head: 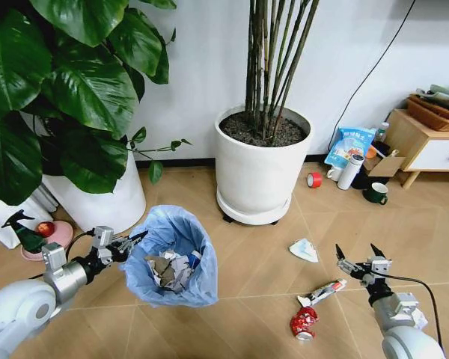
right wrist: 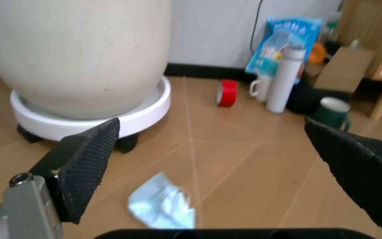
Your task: Pick up the trash bin and place the garbage on the floor into it.
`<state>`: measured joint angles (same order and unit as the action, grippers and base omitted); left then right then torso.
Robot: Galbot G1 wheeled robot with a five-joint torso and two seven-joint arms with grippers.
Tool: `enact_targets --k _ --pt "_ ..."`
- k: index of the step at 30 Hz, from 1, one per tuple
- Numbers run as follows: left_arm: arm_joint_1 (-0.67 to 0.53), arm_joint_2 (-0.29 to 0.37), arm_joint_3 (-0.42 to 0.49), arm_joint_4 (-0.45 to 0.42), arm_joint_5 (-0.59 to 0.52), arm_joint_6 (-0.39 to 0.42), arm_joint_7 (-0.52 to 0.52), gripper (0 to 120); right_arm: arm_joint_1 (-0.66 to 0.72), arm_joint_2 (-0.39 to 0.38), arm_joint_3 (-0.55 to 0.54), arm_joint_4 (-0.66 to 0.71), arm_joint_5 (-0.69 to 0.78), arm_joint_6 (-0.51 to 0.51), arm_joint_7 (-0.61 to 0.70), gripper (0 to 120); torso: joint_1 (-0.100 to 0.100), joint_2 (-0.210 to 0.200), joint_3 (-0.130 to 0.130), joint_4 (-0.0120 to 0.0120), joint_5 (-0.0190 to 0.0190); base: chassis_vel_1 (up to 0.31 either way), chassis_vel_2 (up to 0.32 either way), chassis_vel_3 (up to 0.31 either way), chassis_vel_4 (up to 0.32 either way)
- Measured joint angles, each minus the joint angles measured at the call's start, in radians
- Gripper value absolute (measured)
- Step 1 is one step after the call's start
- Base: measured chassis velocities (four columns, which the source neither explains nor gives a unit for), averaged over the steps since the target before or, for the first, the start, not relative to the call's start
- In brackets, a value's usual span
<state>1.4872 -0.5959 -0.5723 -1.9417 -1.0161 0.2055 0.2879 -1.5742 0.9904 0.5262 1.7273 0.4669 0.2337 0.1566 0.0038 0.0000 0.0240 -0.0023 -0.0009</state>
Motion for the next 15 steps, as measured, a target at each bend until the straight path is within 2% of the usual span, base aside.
enact_targets --k 8,10,11,13,15 --pt "0.004 0.014 0.001 0.007 -0.010 0.003 -0.014 0 0.064 0.031 -0.233 -0.028 0.094 -0.100 0.168 100 0.000 0.000 0.000 0.0001 0.0004 0.000 0.000 0.000 0.000" --pt "0.004 0.015 0.001 0.008 -0.011 0.003 -0.014 0 0.066 0.032 -0.242 -0.028 0.102 -0.110 0.180 100 0.000 0.000 0.000 0.0002 0.0004 0.000 0.000 0.000 0.000" --pt "0.005 0.019 0.001 0.009 -0.016 0.004 -0.017 0 0.070 0.031 -0.278 -0.018 0.160 -0.167 0.236 100 0.000 0.000 0.000 0.0001 0.0001 0.000 0.000 0.000 0.000" --pt "0.005 0.020 0.001 0.009 -0.018 0.005 -0.017 0 0.069 0.028 -0.289 -0.012 0.181 -0.188 0.254 100 0.000 0.000 0.000 0.0001 0.0002 0.000 0.000 0.000 0.000" --pt "0.004 0.022 0.000 0.013 -0.020 0.005 -0.020 0 0.067 0.020 -0.320 0.002 0.236 -0.259 0.317 100 0.000 0.000 0.000 0.0000 -0.0001 0.000 0.000 0.000 0.000"
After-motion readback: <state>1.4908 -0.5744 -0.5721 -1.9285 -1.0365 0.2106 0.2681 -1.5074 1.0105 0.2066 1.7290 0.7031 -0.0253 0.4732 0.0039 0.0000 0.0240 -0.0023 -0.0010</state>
